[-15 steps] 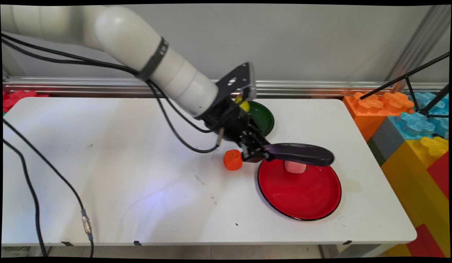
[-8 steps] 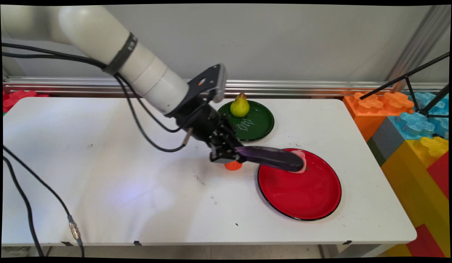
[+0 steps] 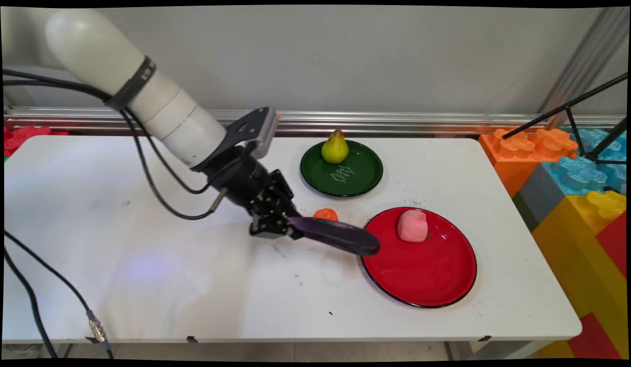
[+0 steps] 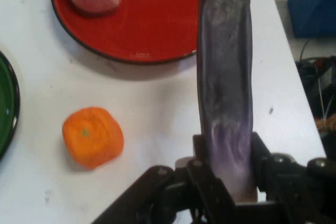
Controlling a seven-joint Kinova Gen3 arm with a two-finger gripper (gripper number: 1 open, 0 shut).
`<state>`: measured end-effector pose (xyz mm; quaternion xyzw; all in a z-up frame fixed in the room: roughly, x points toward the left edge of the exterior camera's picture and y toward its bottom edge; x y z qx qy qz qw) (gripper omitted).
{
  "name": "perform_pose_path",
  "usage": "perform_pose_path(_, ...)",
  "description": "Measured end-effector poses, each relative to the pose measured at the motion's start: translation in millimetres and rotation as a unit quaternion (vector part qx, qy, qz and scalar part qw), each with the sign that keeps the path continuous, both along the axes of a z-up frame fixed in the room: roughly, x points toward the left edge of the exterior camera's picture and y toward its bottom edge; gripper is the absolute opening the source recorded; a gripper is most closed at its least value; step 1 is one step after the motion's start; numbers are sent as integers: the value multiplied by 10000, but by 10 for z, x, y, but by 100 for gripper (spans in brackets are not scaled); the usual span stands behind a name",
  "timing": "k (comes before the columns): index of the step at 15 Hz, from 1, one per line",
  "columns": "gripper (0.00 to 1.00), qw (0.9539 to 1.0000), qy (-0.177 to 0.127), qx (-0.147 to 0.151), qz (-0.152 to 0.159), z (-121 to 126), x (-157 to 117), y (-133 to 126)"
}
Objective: Place the picked object on the table
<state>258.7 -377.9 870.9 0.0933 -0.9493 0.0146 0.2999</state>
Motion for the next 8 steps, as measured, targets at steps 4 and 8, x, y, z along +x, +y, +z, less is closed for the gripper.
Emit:
perform_pose_path(4, 0, 9998, -148, 17, -107, -149, 203, 4)
perform_pose_path(8, 0, 9991, -320, 65, -281, -367, 416, -26)
